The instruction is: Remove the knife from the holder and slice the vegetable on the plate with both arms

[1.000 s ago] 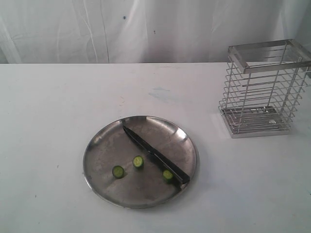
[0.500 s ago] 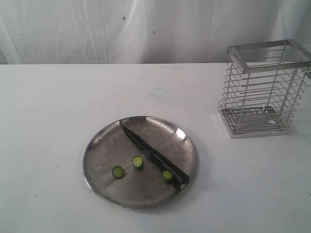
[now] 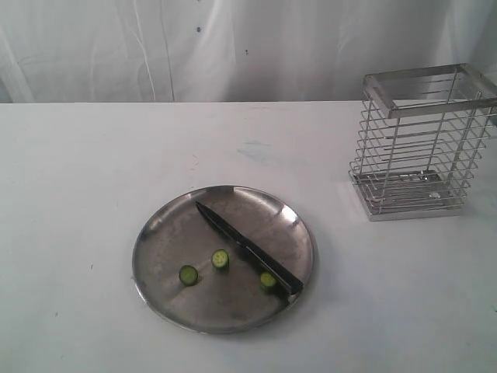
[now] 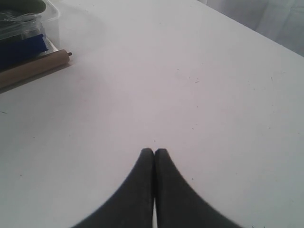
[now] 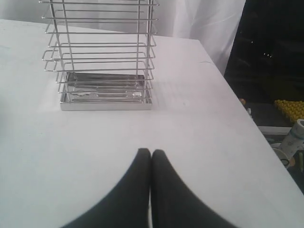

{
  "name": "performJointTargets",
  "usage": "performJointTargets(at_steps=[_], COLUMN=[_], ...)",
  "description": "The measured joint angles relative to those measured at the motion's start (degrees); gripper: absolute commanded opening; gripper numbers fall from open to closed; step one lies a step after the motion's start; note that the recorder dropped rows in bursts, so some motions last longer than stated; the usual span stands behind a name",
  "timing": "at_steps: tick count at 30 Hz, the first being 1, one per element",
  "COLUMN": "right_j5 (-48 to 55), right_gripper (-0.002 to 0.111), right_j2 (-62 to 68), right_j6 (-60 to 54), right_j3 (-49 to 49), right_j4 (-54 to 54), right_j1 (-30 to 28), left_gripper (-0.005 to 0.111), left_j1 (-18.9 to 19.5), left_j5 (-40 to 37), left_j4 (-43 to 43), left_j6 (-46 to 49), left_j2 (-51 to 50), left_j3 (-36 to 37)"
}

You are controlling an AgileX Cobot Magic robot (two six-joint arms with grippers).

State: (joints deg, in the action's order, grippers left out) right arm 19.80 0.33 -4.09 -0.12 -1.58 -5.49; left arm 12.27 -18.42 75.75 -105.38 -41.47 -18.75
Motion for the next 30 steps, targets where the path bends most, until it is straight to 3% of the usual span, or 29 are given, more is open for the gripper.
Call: performJointTargets(at_steps=[7, 11, 18, 26, 30], right_j5=[0.1, 0.1, 0.1, 0.2, 0.2], right_gripper=[0.000, 0.000, 0.000, 0.000, 0.000], right_j2=[0.0, 0.0, 0.0, 0.0, 0.0], right_j6=[-0.1, -0.1, -0.1, -0.1, -0.1], right_j3=[0.0, 0.0, 0.0, 0.0, 0.0], right_j4=[0.2, 0.2, 0.2, 0.2, 0.2], right_j1=[0.0, -0.1, -0.1, -0.1, -0.1], left_gripper=[0.000, 0.000, 0.000, 0.000, 0.000], left_j1=[-0.9, -3.6, -4.0, -4.1, -4.1], left_j5=[-0.7, -4.4, 20.5, 41.4, 50.8], left_j4=[0.0, 0.0, 0.1, 1.9, -1.6], left_j6=[0.1, 1.3, 1.5, 4.7, 15.6], left_j2=[1.6, 18.2, 38.5, 40.6, 40.9], left_j3=[0.0, 0.0, 0.0, 1.8, 6.4])
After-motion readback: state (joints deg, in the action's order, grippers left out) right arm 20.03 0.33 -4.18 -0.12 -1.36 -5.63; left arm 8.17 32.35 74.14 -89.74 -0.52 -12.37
